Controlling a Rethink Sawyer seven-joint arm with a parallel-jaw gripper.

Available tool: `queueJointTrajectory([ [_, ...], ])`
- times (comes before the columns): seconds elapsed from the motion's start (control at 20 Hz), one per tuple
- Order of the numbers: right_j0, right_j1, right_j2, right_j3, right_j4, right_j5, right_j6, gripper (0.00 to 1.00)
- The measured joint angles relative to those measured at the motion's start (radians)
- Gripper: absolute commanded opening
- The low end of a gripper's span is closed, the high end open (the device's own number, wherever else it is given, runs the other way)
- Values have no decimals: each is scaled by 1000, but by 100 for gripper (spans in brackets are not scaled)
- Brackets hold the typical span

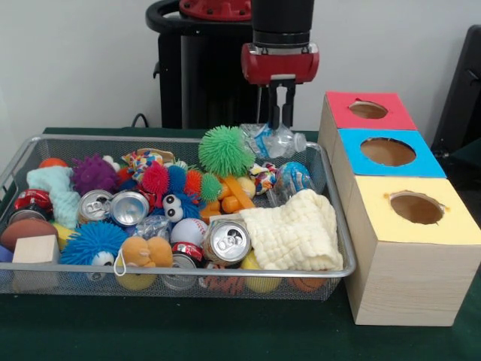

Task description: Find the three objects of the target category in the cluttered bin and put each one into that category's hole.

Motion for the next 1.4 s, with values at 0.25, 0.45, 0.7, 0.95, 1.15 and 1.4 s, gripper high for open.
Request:
queueJointTrajectory([
  [0.25, 28, 15, 0, -64, 21, 37, 0, 0],
  [0.45, 26, 10, 0, -94, 42, 63, 0, 0],
  [0.7, 3, -16, 1, -97, 63, 76, 0, 0],
  [0.95, -32, -55, 4, -94, 79, 76, 0, 0],
  [1.15, -54, -97, 4, -91, 84, 76, 0, 0],
  [1.4, -46, -140, 3, -73, 84, 76, 0, 0],
])
